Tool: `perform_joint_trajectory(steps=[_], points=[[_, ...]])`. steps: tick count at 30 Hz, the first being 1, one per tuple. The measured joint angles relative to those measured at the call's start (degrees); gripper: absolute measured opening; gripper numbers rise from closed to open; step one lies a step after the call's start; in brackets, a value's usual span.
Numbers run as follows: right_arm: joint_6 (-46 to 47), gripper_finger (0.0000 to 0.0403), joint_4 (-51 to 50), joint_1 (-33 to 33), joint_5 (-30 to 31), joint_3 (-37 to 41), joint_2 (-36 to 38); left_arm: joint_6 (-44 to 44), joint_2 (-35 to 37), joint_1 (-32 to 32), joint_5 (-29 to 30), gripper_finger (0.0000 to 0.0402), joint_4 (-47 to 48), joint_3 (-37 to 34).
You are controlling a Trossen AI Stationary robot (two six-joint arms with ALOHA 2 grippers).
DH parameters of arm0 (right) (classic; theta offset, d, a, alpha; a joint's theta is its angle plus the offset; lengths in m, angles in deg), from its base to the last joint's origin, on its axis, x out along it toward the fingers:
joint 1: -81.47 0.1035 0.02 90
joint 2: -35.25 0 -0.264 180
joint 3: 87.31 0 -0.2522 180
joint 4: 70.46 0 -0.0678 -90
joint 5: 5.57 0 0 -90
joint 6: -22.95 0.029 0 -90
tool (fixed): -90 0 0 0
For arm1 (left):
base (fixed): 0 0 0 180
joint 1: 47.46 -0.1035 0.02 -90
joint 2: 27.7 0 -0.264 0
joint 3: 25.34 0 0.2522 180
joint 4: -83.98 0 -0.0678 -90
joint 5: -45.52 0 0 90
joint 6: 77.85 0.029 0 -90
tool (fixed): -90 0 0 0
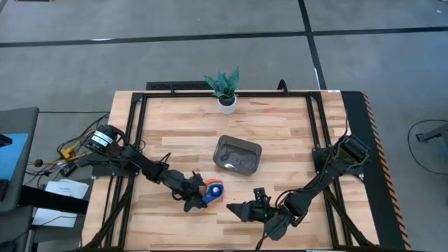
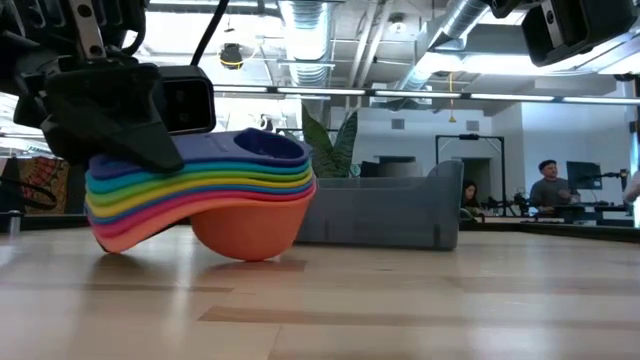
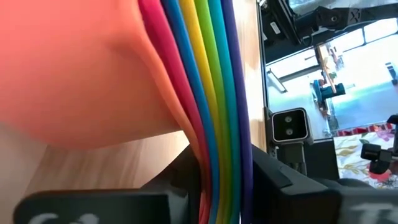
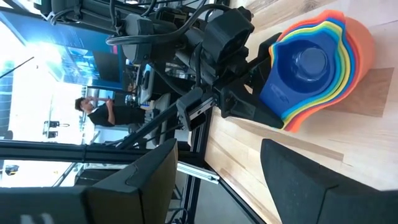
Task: Nest measuring cups in basket
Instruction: Put the stacked measuring cups into the black bin
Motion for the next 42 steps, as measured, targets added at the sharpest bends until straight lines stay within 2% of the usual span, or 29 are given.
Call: perform_joint_trajectory(steps=[8,15,19,25,28,33,37,42], points=[[0.2,0.0255,0.0,0.0,0.0,0.0,0.0,-0.8,0.0,-0.1,0.1,0.0092,-0.9,0.0],[0.2,0.0255,0.0,0.1,0.0,0.0,0.0,-3.9,0.0,-2.8,-2.2,0.0074,-8.8,0.0],[-0.3,0.0255,-0.1,0.4,0.1,0.0,1.0,-6.2,0.0,-5.0,-3.1,0.0077,-13.0,0.0],[-5.7,0.0255,-3.6,1.8,5.4,0.0,6.7,-7.4,0.0,-7.6,-2.6,0.0078,-17.0,0.5],[-6.7,0.0255,-9.4,2.4,5.9,0.0,10.8,-7.4,0.0,-8.8,-2.2,0.0077,-16.9,2.8],[-6.8,0.0255,-18.6,2.4,5.8,0.0,16.4,-4.7,0.0,-10.9,-2.1,0.0084,-10.7,9.1],[-6.9,0.0255,-23.5,2.3,5.7,0.0,19.1,-3.4,0.0,-12.3,1.2,0.0085,-6.1,12.9],[-7.0,0.0255,-27.7,2.8,5.4,0.0,20.8,-3.1,0.0,-15.2,4.8,0.0085,-3.0,14.3]])
